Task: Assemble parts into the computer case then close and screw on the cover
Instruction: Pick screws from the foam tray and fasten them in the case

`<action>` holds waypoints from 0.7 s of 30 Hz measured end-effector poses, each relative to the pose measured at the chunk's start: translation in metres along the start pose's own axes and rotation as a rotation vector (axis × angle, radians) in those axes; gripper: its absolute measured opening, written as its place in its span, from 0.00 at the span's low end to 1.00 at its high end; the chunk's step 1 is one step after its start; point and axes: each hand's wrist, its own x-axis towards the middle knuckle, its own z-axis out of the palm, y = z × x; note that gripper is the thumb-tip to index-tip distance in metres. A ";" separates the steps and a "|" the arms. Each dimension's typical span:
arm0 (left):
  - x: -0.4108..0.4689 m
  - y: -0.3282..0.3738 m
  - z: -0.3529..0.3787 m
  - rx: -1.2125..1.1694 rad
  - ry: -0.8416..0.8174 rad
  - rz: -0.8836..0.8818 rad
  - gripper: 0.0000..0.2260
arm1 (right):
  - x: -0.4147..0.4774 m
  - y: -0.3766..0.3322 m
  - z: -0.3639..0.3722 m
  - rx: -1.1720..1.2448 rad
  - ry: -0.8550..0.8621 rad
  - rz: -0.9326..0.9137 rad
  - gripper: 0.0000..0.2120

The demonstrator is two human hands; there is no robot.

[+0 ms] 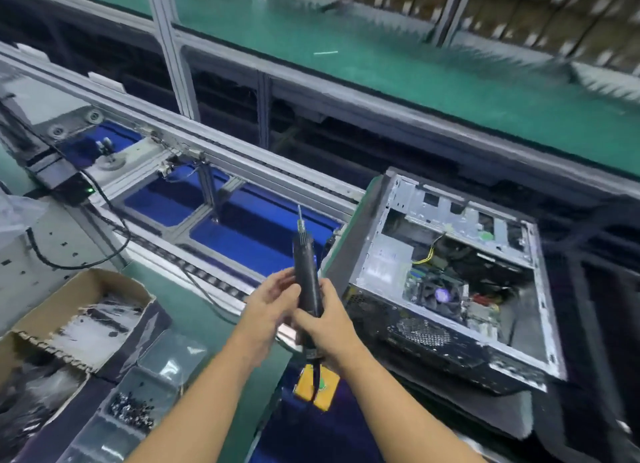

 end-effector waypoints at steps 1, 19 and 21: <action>0.004 0.004 0.020 -0.001 -0.048 0.016 0.15 | -0.003 -0.010 -0.016 0.000 0.009 -0.035 0.16; 0.032 -0.078 0.365 0.126 -0.529 -0.081 0.19 | -0.110 -0.047 -0.335 0.066 0.416 -0.176 0.14; 0.032 -0.096 0.388 0.181 -0.586 -0.121 0.17 | -0.123 -0.038 -0.361 0.053 0.470 -0.146 0.13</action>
